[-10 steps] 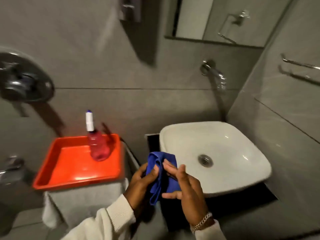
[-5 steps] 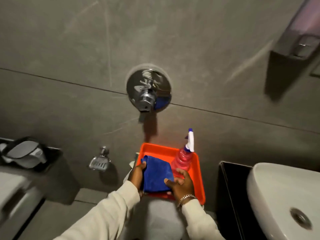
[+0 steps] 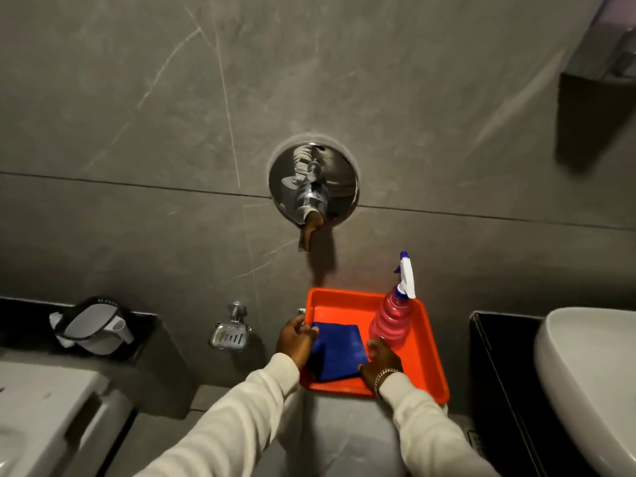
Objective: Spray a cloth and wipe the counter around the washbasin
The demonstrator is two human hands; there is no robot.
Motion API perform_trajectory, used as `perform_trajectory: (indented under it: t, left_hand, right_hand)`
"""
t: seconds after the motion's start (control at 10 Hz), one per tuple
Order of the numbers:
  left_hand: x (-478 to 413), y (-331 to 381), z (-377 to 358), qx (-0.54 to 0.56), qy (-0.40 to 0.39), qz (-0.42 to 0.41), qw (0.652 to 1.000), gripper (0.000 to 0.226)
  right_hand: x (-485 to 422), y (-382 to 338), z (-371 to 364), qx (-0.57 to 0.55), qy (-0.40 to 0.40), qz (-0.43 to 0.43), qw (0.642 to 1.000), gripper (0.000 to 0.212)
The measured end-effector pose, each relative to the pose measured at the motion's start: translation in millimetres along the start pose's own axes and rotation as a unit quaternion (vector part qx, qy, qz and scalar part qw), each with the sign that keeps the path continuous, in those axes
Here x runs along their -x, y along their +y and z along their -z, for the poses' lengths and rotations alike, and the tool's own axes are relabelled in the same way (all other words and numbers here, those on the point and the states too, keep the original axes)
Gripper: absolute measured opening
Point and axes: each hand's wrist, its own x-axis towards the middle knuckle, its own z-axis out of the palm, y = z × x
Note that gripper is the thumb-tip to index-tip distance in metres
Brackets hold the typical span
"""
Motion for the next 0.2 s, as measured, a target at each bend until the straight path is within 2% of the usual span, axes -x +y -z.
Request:
perform_trajectory:
  t: [0.1, 0.2]
  left_hand:
    - [5, 23, -13, -0.045, -0.007, -0.072, 0.996, 0.036]
    - [12, 65, -31, -0.078, -0.037, -0.191, 0.978, 0.041]
  right_hand:
    - [2, -25, 28, 0.005, 0.018, 0.092, 0.996, 0.035]
    - [10, -64, 63, -0.062, 0.041, 0.211, 0.975, 0.033]
